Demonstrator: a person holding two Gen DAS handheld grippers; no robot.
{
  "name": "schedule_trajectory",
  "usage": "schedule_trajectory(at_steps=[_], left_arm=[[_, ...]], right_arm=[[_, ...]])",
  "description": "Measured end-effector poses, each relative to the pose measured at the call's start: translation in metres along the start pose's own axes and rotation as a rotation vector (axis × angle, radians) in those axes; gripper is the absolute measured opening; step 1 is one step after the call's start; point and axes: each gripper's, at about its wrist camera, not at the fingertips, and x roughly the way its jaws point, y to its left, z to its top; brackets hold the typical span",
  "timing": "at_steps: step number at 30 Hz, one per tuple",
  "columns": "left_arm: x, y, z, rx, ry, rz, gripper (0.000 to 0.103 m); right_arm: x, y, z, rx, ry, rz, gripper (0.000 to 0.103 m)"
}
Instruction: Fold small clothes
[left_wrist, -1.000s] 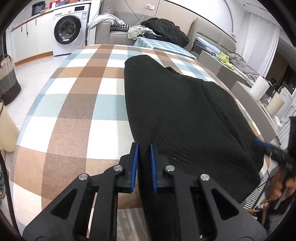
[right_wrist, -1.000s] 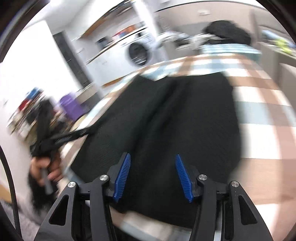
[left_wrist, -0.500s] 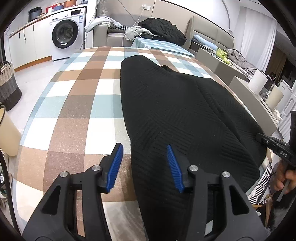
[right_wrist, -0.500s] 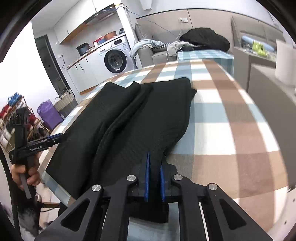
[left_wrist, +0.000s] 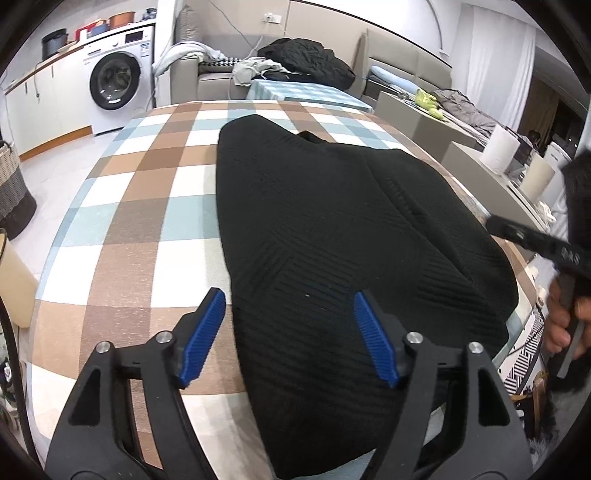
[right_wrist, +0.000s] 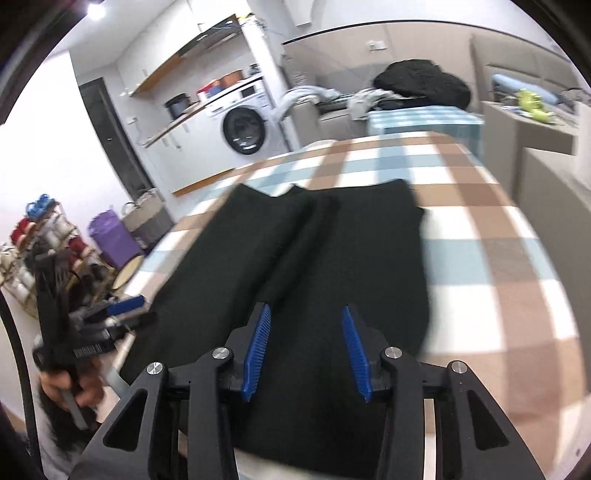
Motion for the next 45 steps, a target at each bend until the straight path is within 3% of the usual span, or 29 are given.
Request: schedule_trajectory(at_steps=[4,9,10,11,12,15,19,21,24,29,33,36,37,38,40,45], left_arm=[[0.003,-0.005,-0.002,0.016,0.001,-0.009,0.076],[0.008,-0.004,-0.004,0.016,0.011,-0.013,0.076],[0.007,-0.003,-0.004,0.011,0.01,-0.015,0.076],[0.006,-0.003,-0.005,0.004,0.007,-0.015,0.076],[0.006,-0.001,-0.003,-0.002,0.005,-0.016,0.076],[0.003,0.001,-0.002,-0.009,-0.003,-0.029,0.077],[0.005,-0.002,-0.003,0.007,0.008,-0.037,0.077],[0.007,-0.004,-0.004,0.019,0.016,-0.031,0.077],[0.009,-0.005,-0.006,0.027,0.025,-0.017,0.077],[0.012,-0.001,-0.007,0.009,0.043,-0.023,0.077],[0.01,0.003,-0.007,-0.006,0.041,-0.031,0.077],[0.009,0.008,-0.005,-0.027,0.036,-0.033,0.077],[0.008,0.01,-0.004,-0.036,0.033,-0.033,0.077],[0.008,0.012,-0.004,-0.042,0.029,-0.03,0.077],[0.006,0.013,-0.003,-0.045,0.024,-0.026,0.077],[-0.003,0.011,0.0,-0.048,-0.001,-0.035,0.077]], right_arm=[[0.042,0.024,0.017,-0.02,0.062,0.106,0.042],[0.095,0.029,0.031,0.01,0.156,0.063,0.04],[0.102,0.029,0.031,0.008,0.166,0.036,0.031],[0.106,0.03,0.033,0.007,0.161,0.029,0.015],[0.103,0.033,0.035,-0.009,0.134,0.053,0.007],[0.08,0.044,0.038,-0.073,0.034,0.044,0.006],[0.088,0.026,0.038,-0.025,0.079,-0.016,0.006],[0.099,0.016,0.033,0.01,0.131,0.001,0.007],[0.097,0.008,0.03,0.04,0.141,0.024,0.017],[0.076,-0.006,0.019,0.087,0.132,0.049,0.045],[0.086,-0.009,0.014,0.128,0.178,0.114,0.045],[0.097,-0.001,0.02,0.093,0.167,0.088,0.045],[0.1,0.002,0.022,0.078,0.167,0.077,0.044],[0.103,0.006,0.024,0.067,0.164,0.076,0.031],[0.107,0.015,0.027,0.029,0.163,0.078,0.016],[0.069,0.035,0.045,-0.091,0.044,0.043,0.012]])
